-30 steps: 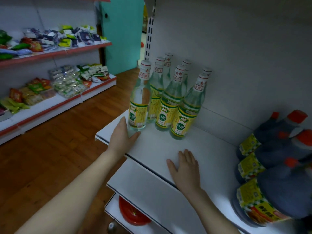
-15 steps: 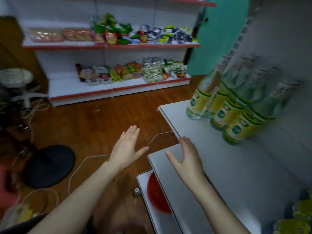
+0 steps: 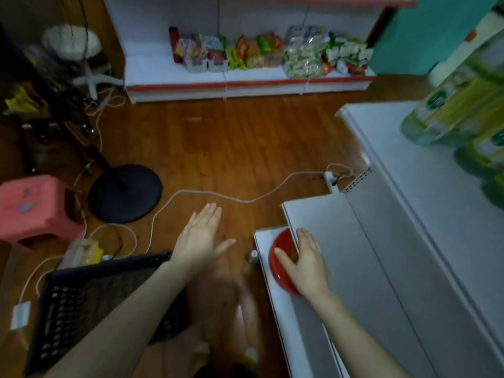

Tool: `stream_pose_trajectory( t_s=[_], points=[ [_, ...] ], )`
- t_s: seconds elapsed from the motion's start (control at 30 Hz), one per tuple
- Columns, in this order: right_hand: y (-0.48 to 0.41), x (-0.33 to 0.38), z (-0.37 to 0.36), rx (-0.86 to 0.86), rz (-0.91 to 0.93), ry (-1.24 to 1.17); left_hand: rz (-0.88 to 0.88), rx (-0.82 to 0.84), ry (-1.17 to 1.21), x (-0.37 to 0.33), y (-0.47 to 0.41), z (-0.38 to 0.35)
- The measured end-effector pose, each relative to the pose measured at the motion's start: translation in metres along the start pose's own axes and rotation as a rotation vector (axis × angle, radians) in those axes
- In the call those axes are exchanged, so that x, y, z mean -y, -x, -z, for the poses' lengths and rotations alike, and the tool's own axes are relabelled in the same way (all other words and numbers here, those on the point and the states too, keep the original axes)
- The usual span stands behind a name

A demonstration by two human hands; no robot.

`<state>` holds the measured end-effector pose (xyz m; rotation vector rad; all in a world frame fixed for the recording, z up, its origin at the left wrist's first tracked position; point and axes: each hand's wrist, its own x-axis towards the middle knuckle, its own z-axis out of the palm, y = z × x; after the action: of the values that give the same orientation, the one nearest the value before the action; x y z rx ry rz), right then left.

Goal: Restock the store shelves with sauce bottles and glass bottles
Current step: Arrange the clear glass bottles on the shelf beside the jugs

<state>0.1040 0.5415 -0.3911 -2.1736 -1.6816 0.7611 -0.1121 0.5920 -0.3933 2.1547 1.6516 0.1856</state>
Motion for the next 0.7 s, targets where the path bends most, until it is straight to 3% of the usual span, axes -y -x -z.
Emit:
stream_pose_trajectory(
  t_s=[0.43,0.7],
  points=[
    [-0.05,-0.159,-0.249,0.135,-0.133,0.006,0.088,0.243,-0.032,0.123,-0.017,-0.29],
    [-0.126,-0.256,-0.394,0.136,-0.124,-0.094,0.084,0.268,0.011,0.177,-0.084,-0.489]
  ],
)
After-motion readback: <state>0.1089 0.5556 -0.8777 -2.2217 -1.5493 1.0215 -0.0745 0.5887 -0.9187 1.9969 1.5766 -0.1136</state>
